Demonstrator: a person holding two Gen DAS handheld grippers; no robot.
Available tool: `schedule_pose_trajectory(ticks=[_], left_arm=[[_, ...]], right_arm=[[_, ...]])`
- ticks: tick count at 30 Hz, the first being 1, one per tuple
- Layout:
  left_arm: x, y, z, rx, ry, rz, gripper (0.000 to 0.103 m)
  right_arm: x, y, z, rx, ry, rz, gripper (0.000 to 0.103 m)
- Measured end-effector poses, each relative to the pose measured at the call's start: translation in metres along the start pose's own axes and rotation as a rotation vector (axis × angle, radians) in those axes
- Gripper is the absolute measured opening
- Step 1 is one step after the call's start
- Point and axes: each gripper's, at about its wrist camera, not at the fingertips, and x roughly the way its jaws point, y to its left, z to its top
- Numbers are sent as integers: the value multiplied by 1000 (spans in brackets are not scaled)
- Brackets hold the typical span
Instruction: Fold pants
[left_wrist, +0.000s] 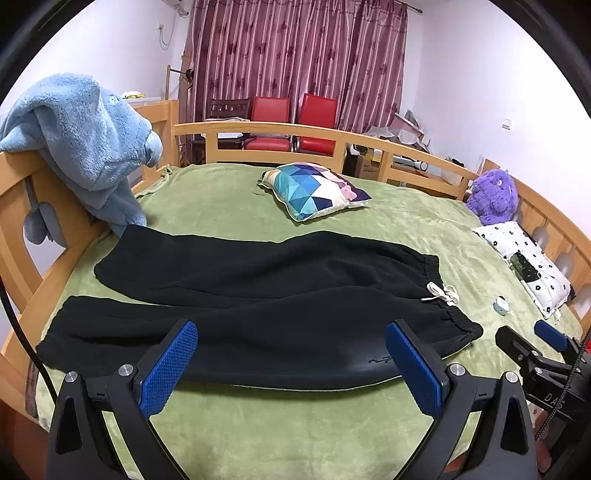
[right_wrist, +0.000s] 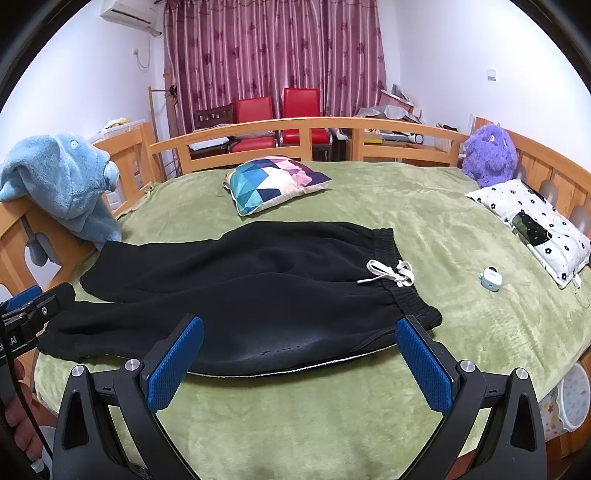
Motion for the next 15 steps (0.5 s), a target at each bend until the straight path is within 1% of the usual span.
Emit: schedule_pose_trajectory(ticks=[4,15], left_arm=[[-2,1,0,5,1,-17,103],[-3,-2,0,6,3,-25,103]], right_arm=[[0,1,0,3,-1,-4,102],[0,2,0,13,1,-16,102]])
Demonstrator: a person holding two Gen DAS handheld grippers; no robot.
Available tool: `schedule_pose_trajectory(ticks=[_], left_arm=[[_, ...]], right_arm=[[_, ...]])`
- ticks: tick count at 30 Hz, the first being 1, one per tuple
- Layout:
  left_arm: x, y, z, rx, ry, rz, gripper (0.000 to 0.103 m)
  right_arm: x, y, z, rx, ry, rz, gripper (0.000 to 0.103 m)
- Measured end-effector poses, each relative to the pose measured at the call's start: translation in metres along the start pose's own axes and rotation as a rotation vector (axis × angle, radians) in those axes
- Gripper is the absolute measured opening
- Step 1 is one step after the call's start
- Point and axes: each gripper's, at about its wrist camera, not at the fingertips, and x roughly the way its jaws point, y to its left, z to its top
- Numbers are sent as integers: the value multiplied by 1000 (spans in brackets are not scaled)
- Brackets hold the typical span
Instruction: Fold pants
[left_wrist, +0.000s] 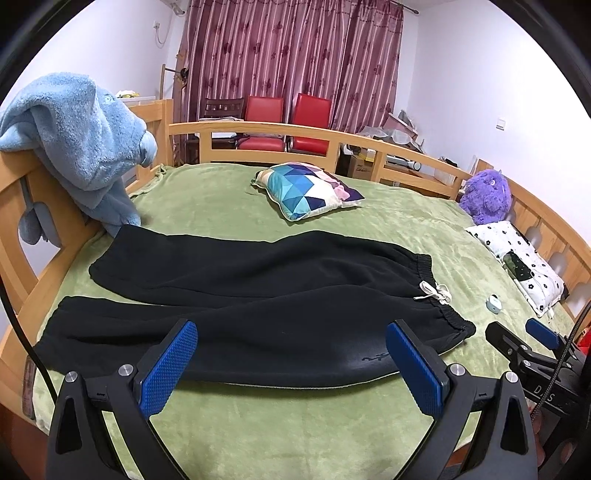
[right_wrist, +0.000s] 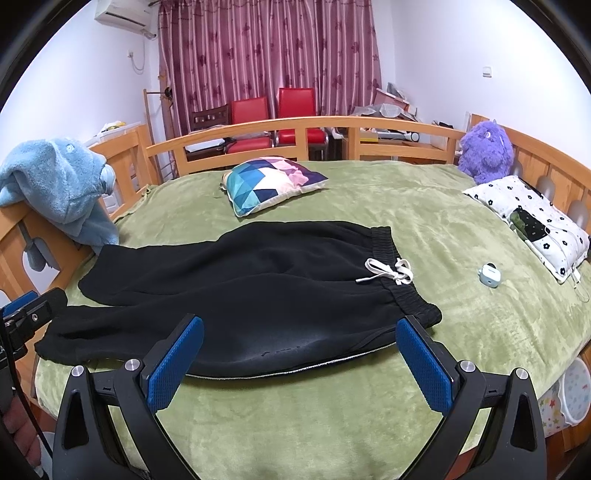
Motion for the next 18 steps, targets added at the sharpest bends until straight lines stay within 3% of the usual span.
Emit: schedule_pose_trajectory(ticks=[18], left_arm=[[0,1,-1,-2,2,-3,103]], right_arm=[[2,-3,-3,7,9,-3,102]])
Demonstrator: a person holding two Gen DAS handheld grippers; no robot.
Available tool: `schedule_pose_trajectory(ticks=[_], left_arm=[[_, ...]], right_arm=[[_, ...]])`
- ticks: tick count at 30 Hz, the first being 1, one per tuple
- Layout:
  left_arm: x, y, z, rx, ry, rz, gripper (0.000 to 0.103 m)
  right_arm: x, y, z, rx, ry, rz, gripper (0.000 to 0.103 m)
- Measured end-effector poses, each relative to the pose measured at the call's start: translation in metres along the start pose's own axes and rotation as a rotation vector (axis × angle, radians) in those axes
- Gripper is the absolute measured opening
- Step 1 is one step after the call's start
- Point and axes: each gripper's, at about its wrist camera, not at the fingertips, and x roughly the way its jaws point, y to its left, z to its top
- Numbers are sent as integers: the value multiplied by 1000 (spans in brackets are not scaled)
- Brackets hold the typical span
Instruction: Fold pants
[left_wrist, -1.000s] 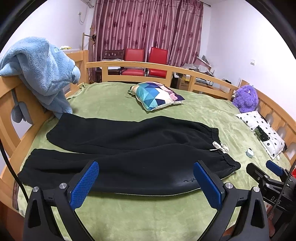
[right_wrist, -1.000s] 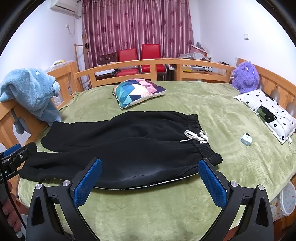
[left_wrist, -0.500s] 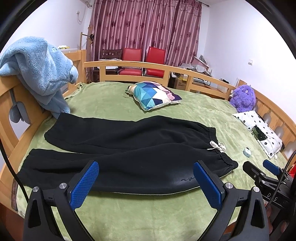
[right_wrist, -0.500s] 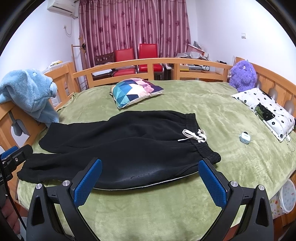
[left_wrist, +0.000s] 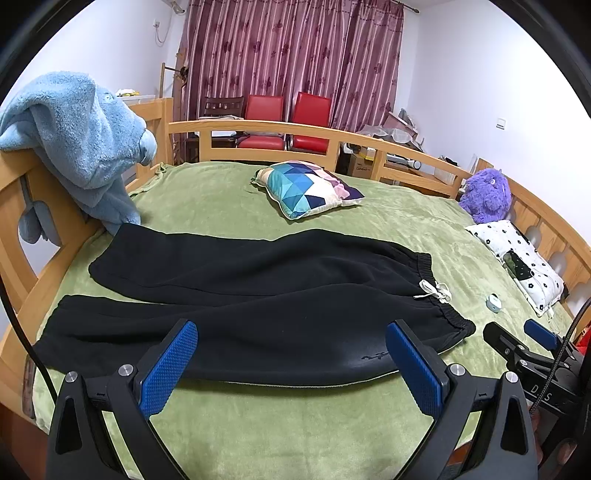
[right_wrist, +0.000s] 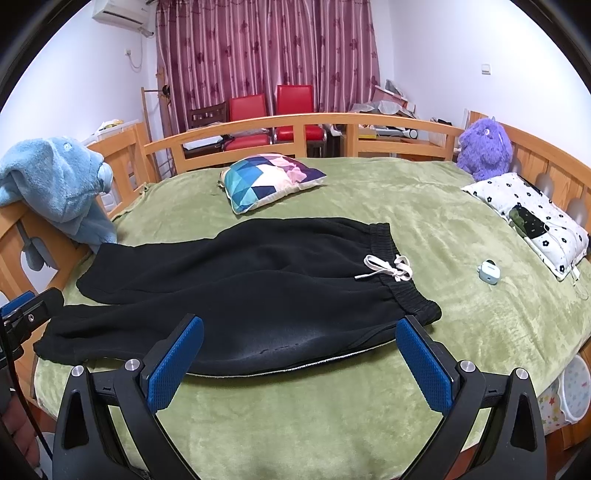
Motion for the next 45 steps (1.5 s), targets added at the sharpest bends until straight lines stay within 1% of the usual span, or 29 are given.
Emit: schedule_pose_trajectory(ticks=[17,26,30,33,36,38,39,42,45], left_arm=[[0,1,0,0,0,-2,103],[-2,-4,6,23,-15,-9,103],[0,-11,15,56,-32,-6,103],[3,-14,16,55,-27,0,103],[5,-9,9,20,-25,5,103],[6,-3,2,9,1,-19,103],[5,-1,-1,9,11,-19,103],[3,6,-13,36,38,3,102],[-4,19,-22,29,58,7,101]], right_arm=[[-2,3,2,-6,-8,-1,102],[-2,9,-3,-35,-58,-12,102],[4,12,-1,-59,-28,-13,102],[7,9,2,-42,-6,17,102],[11,5,-1,-12,43,54,102],[14,3,-4,-12,73,84,102],[13,4,-6,-20,74,79,102],[7,6,-13,-57,46,27,102],[1,8,-22,-77,16,22,101]])
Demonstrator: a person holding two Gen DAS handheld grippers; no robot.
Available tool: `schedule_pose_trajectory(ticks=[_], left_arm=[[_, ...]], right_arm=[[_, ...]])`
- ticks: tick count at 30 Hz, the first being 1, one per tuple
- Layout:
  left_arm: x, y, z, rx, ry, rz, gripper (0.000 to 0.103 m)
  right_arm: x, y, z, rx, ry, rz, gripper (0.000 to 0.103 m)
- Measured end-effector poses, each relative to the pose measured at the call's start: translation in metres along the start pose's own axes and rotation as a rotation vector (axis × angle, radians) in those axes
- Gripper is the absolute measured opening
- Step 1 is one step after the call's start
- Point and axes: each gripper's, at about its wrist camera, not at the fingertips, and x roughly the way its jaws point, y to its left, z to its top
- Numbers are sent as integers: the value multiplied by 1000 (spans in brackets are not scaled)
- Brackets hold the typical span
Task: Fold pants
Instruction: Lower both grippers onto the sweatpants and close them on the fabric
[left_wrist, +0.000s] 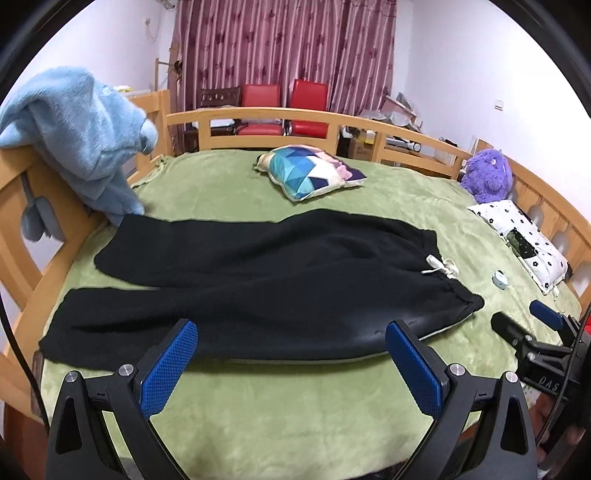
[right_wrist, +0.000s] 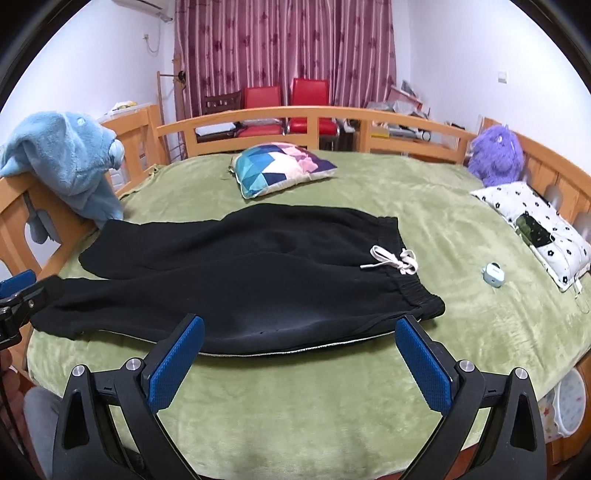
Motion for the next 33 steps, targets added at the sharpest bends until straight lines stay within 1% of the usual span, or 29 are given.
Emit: schedule_pose_trajectory(ticks=[3,4,5,6,7,8,9,12,14,17,20,25,28,31,33], left_arm=[[-8,19,-8,-47,-6,-1,100],[-9,25,-10,-59,-2,1,99],[-11,32,-13,-66,1,4,96],[-12,37,-15,-69,3,18,93],[-12,41,-17,-68,4,36,93],[-12,45,-20,-64,6,50,93],[-11,49,-23,-65,14,55,93],[-5,65,-32,-98,42,47,93],[2,79,-40,-120,54,58,93],[16,103,-47,-171,74,62,93],[32,126,-50,-237,106,62,93],[58,153,-52,-290,126,76,93],[73,167,-57,-328,143,71,93],[87,183,-70,-376,147,41,93],[97,192,-75,-412,152,40,93]], right_arm=[[-3,0,-7,-5,-18,-5,96],[-4,0,-9,-4,-19,-12,93],[-4,0,-13,-4,-21,-8,91],[-4,-1,-14,-7,-16,0,89],[-3,-1,-16,-10,-8,17,86],[-1,-2,-17,-10,-5,27,81],[1,-4,-19,-8,3,41,79],[14,-12,-27,5,40,52,79],[26,-18,-32,32,72,57,79],[49,-34,-37,108,106,55,79],[74,-48,-35,167,131,65,79],[124,-65,-26,257,189,37,79],[156,-79,-25,343,243,6,79],[180,-94,-30,442,277,7,79],[204,-100,-35,498,334,-14,79]])
